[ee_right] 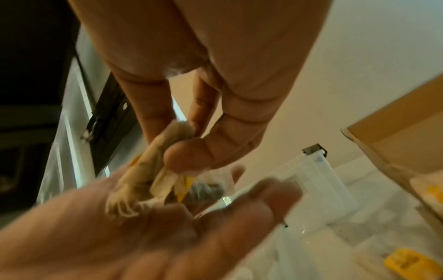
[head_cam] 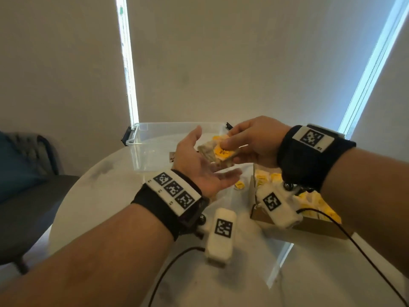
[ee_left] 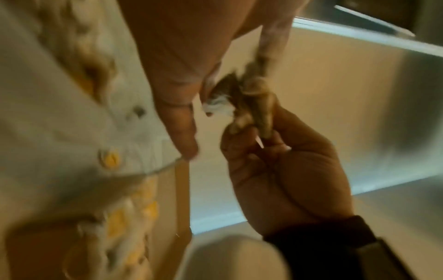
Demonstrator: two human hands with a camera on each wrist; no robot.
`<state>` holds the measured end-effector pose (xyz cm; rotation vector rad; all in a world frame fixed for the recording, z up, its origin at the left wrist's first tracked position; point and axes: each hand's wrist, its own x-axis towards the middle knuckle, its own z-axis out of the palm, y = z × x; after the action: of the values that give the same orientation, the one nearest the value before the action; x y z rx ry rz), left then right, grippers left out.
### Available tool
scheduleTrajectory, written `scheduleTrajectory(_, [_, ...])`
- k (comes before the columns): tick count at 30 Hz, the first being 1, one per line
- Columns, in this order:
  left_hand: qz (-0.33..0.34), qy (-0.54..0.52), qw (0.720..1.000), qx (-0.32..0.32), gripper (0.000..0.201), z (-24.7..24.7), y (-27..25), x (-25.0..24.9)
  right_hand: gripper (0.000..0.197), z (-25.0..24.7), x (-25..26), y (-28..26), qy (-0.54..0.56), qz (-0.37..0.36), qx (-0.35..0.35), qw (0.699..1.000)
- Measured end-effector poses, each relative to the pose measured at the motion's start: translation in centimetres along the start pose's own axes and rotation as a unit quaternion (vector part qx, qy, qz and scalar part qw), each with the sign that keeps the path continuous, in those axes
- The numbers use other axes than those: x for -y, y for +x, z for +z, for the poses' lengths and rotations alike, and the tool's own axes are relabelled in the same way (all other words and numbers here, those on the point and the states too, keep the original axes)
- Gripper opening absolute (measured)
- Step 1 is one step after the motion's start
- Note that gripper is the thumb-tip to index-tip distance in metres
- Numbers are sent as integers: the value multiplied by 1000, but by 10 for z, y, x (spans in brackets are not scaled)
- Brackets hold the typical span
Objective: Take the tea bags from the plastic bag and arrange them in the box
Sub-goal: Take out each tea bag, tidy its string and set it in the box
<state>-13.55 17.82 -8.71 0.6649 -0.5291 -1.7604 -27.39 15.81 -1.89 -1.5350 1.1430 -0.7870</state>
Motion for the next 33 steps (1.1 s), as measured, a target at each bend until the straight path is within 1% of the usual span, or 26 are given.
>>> scheduleTrajectory(1, [-14,-39,998,37,70,3,0,4,23,0,1,-1,-62,-1,-3,998])
scheduleTrajectory(2, [-25,-70,995,62,70,7,0,7,22,0,0,-1,-140,-9,-9,990])
scheduleTrajectory(4, [-32,-105,991,72,61,12,2,14,22,-3,1,0,-297,-42,-32,954])
scheduleTrajectory(5, [-33,-113,990,72,56,12,4,17,22,-5,1,0,-353,-60,-43,933])
scheduleTrajectory(7, [-36,-116,990,75,48,15,8,24,22,-10,2,-2,-420,-87,-59,901])
scheduleTrajectory(8, [-35,-119,990,72,44,16,11,28,21,-14,2,-3,-434,-96,-66,893])
scheduleTrajectory(11, [-33,-142,989,30,35,25,16,38,18,-29,3,-9,-398,-112,-101,905])
scheduleTrajectory(13, [-21,-156,987,21,35,30,20,42,13,-38,4,-16,-415,-135,-105,894])
scheduleTrajectory(15, [-8,-152,988,26,39,35,23,46,16,-44,1,-23,-451,-147,-75,877])
scheduleTrajectory(18, [-10,-149,989,5,58,37,30,50,28,-46,-6,-30,-494,-143,-28,857])
scheduleTrajectory(19, [-18,-134,991,4,59,38,28,52,32,-46,-9,-31,-509,-139,-18,849])
scheduleTrajectory(20, [-24,-115,993,-2,53,41,27,54,35,-46,-12,-31,-521,-135,-13,843])
scheduleTrajectory(21, [-16,-92,996,-7,41,43,26,56,37,-46,-15,-31,-530,-134,-12,837])
scheduleTrajectory(22, [1,-93,996,-11,30,43,26,59,36,-46,-17,-31,-537,-135,-13,832])
scheduleTrajectory(23, [12,-124,992,-30,24,44,27,60,33,-46,-20,-31,-542,-139,-14,829])
scheduleTrajectory(24, [23,-138,989,-41,23,44,28,61,29,-47,-21,-31,-543,-143,-15,827])
scheduleTrajectory(25, [14,-138,990,-21,31,45,26,62,23,-48,-21,-32,-538,-145,-19,831])
scheduleTrajectory(26, [4,-136,991,14,38,45,25,64,17,-51,-21,-32,-525,-146,-25,838])
scheduleTrajectory(27, [-14,-138,990,24,41,46,23,64,13,-55,-20,-33,-506,-145,-30,850])
scheduleTrajectory(29, [-39,-154,987,22,43,45,23,63,6,-62,-18,-34,-451,-145,-42,880])
scheduleTrajectory(30, [-41,-159,986,14,45,45,23,63,4,-65,-16,-35,-418,-143,-51,896])
scheduleTrajectory(33, [-31,-134,990,15,55,44,23,65,8,-74,-11,-40,-311,-127,-81,939])
